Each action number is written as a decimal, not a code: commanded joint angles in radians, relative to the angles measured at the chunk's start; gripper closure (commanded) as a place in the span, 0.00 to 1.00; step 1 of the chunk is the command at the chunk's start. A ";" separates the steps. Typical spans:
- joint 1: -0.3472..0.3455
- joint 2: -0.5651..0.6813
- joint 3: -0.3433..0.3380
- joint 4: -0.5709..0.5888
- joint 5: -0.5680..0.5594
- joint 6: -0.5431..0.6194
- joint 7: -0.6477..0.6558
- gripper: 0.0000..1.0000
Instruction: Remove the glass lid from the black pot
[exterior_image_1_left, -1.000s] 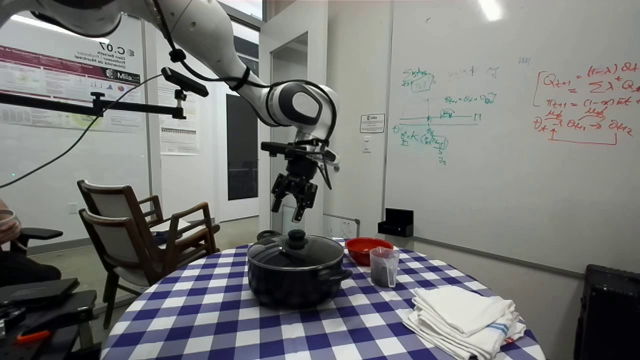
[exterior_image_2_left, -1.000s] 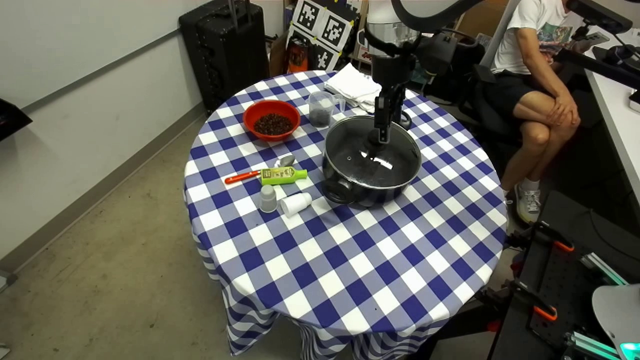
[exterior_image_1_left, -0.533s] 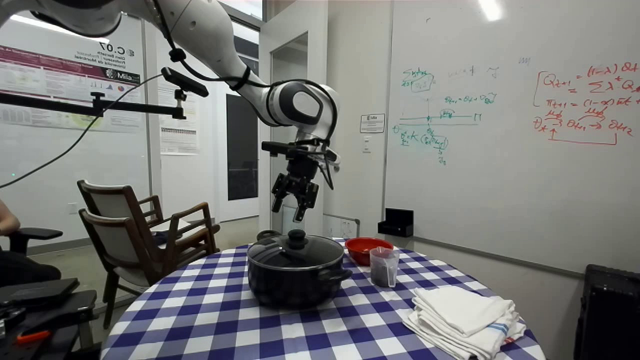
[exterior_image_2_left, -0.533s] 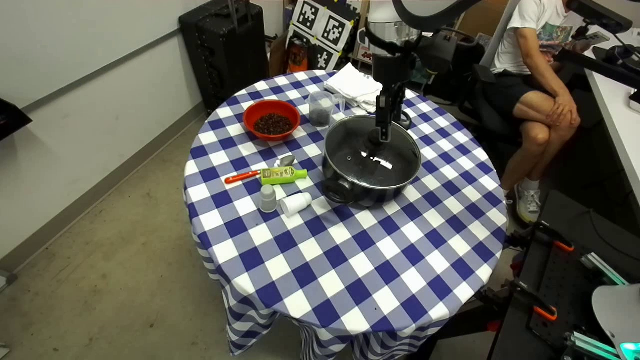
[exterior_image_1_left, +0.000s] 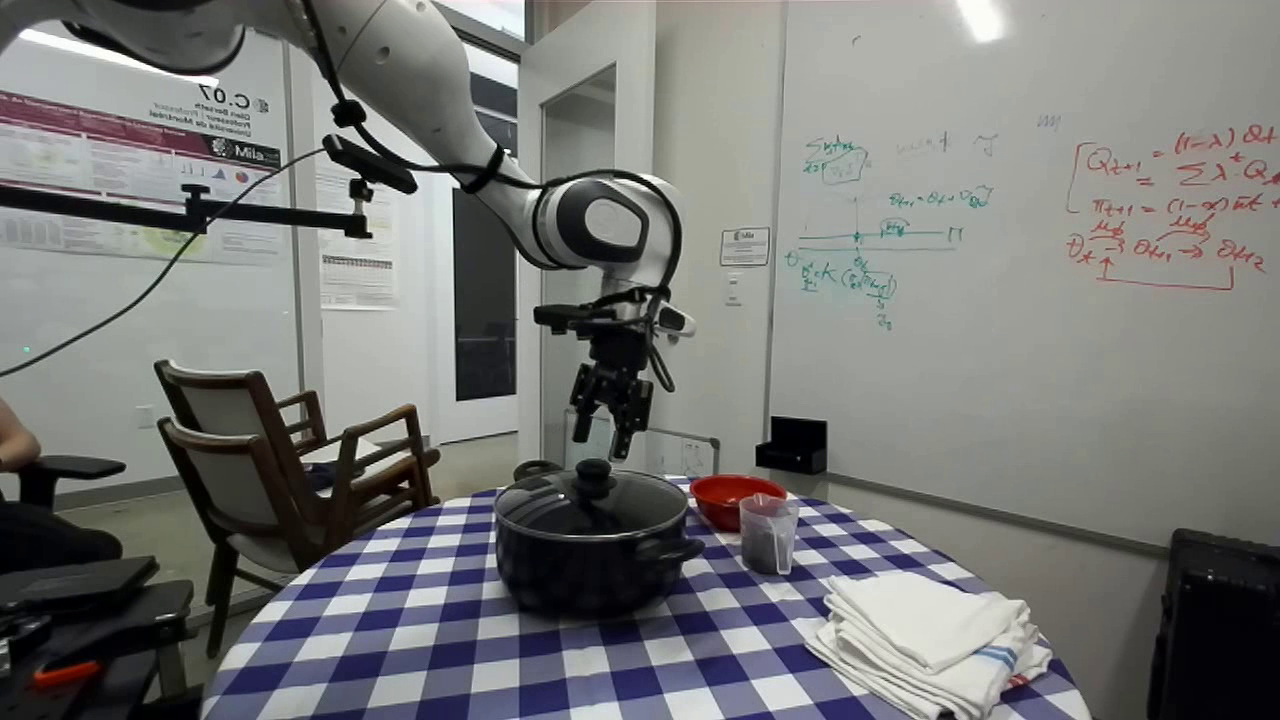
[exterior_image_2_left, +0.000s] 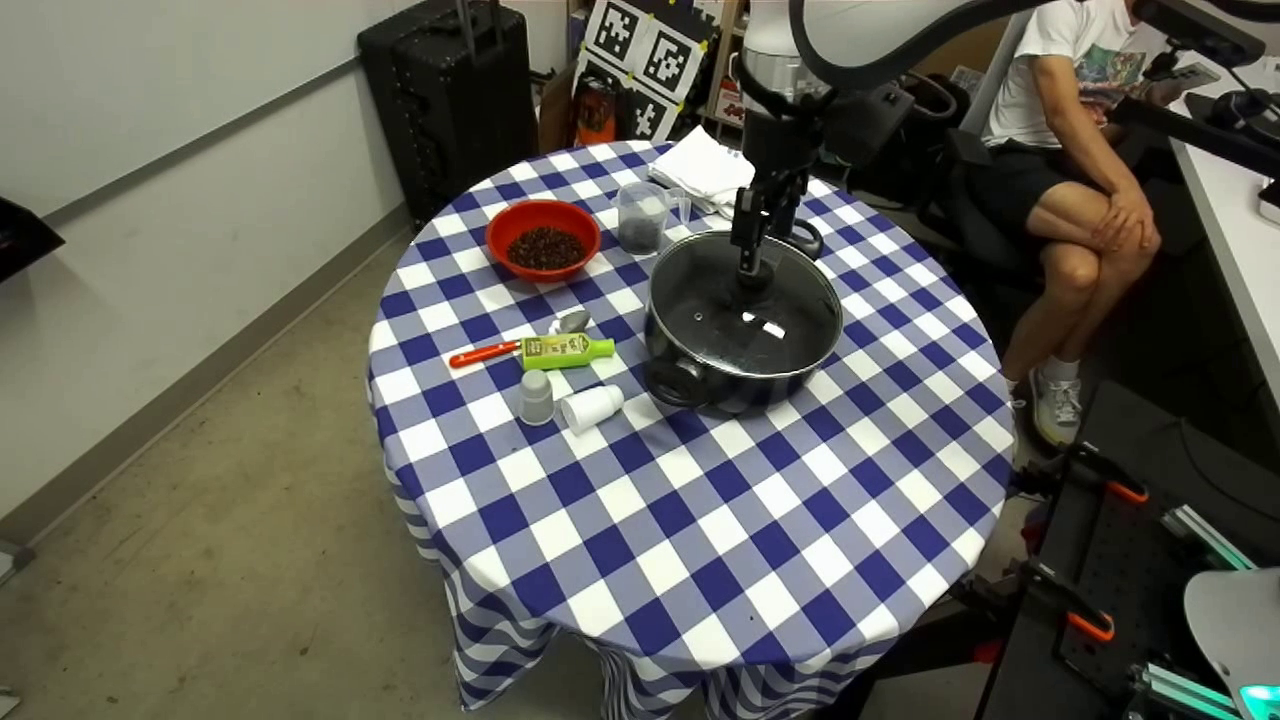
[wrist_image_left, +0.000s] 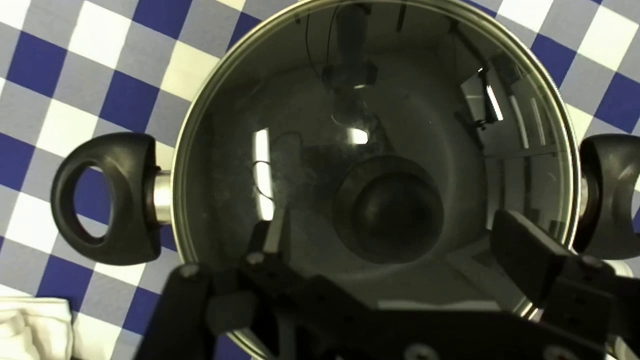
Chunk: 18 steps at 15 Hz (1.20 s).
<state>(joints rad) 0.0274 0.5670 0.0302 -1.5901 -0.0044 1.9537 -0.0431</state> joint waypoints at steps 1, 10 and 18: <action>0.007 -0.032 -0.005 -0.059 0.006 0.051 0.045 0.00; 0.019 -0.038 -0.002 -0.110 0.000 0.144 0.060 0.00; 0.020 -0.037 -0.001 -0.125 -0.005 0.156 0.061 0.26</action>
<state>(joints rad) 0.0366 0.5518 0.0338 -1.6862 -0.0036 2.0871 0.0010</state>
